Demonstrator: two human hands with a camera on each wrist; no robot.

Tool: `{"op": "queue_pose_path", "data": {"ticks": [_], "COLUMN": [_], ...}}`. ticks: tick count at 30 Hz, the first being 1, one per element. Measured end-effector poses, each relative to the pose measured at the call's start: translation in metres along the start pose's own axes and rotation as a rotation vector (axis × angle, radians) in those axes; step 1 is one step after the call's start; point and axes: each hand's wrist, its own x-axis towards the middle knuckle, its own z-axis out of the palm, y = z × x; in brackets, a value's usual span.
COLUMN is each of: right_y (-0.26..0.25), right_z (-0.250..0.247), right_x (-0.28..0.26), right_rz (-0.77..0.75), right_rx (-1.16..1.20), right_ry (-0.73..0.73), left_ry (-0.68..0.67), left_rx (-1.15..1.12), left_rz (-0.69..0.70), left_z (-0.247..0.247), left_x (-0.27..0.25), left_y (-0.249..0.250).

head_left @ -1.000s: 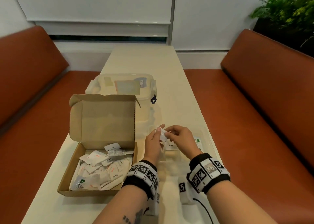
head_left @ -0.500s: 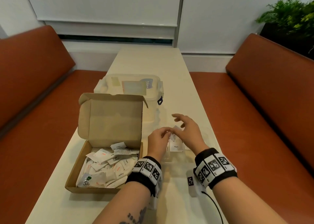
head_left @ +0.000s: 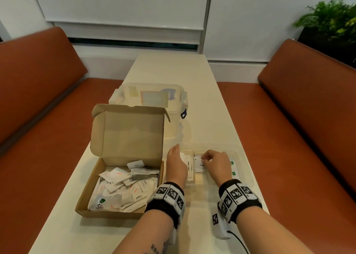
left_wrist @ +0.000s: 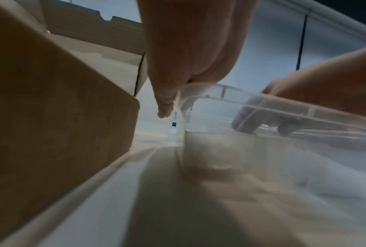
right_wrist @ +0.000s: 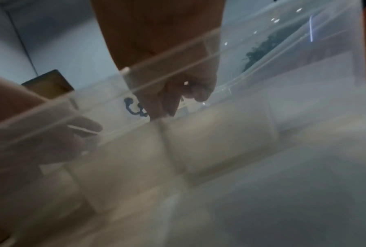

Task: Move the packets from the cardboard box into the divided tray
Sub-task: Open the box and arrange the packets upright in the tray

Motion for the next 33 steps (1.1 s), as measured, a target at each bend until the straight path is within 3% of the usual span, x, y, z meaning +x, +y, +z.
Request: {"op": "queue_pose_path", "data": {"ticks": [8, 21, 26, 29, 33], "right_y": [0.004, 0.003, -0.028, -0.067, -0.116], "right_z": [0.004, 0.001, -0.004, 0.003, 0.035], "right_x": [0.001, 0.001, -0.011, -0.028, -0.065], "right_rz": [-0.254, -0.277, -0.285, -0.344, -0.412], "right_rx": [-0.342, -0.452, -0.204, -0.044, 0.148], "right_ry": [-0.032, -0.077, 0.058, 0.086, -0.069], "left_ry": [-0.012, -0.032, 0.005, -0.038, -0.081], "left_rx": [-0.003, -0.054, -0.112, -0.187, -0.262], "left_rz": [-0.005, -0.038, -0.014, 0.005, -0.032], "left_z": [-0.001, -0.008, -0.028, -0.054, -0.1], "left_x": [0.0, -0.003, 0.002, 0.006, 0.01], "left_y": [0.001, 0.004, 0.01, 0.019, 0.012]}}
